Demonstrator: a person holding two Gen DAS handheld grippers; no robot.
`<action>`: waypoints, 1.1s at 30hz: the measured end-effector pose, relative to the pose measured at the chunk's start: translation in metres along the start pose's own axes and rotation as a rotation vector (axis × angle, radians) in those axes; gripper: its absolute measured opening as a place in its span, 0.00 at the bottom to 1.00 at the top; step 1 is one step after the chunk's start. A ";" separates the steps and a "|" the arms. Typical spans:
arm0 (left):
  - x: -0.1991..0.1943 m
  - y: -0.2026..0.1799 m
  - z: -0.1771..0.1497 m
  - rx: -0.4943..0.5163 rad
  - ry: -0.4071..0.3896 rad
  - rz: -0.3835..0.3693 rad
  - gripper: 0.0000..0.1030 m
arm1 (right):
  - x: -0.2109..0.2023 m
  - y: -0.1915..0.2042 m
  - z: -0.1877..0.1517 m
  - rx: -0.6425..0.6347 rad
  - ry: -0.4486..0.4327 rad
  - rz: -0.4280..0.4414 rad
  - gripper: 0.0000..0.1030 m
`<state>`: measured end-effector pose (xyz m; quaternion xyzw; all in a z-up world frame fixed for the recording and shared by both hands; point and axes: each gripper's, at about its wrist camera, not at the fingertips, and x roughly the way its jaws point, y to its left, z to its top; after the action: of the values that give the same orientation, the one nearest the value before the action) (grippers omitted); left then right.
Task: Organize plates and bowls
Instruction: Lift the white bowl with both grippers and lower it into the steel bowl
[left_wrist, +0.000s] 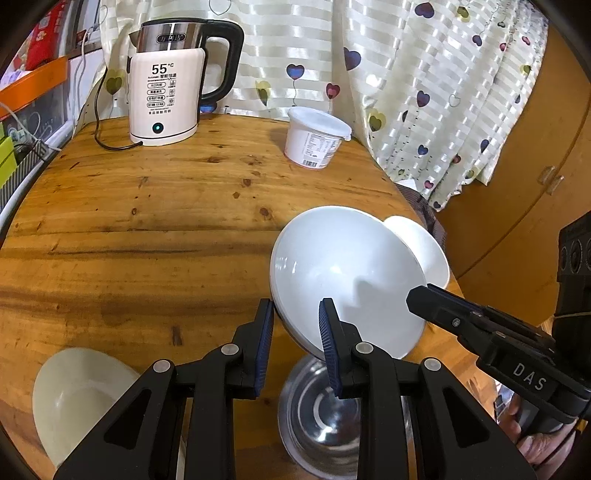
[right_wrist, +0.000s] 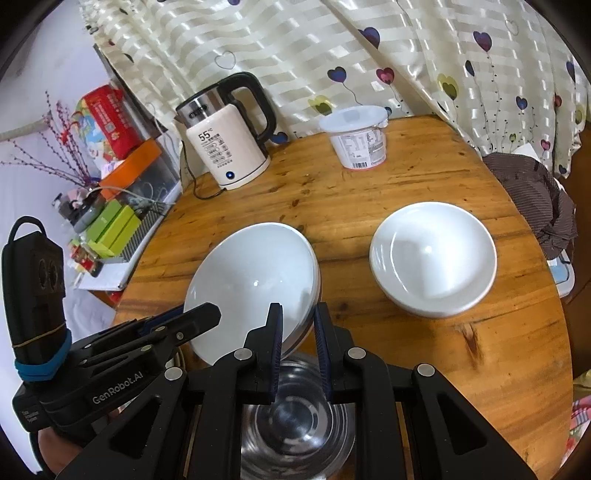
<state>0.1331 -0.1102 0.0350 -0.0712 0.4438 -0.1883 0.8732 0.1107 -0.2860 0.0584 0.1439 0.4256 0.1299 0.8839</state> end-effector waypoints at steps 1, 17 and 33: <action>-0.002 -0.001 -0.002 0.002 0.000 0.000 0.26 | -0.002 0.001 -0.002 -0.001 -0.001 -0.001 0.17; -0.020 -0.013 -0.032 0.013 0.018 0.004 0.26 | -0.028 0.004 -0.033 0.001 0.011 0.002 0.17; -0.014 -0.017 -0.052 0.018 0.067 0.007 0.26 | -0.025 -0.002 -0.055 0.017 0.060 -0.008 0.17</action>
<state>0.0794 -0.1177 0.0191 -0.0555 0.4714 -0.1914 0.8591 0.0518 -0.2889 0.0429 0.1457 0.4537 0.1273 0.8699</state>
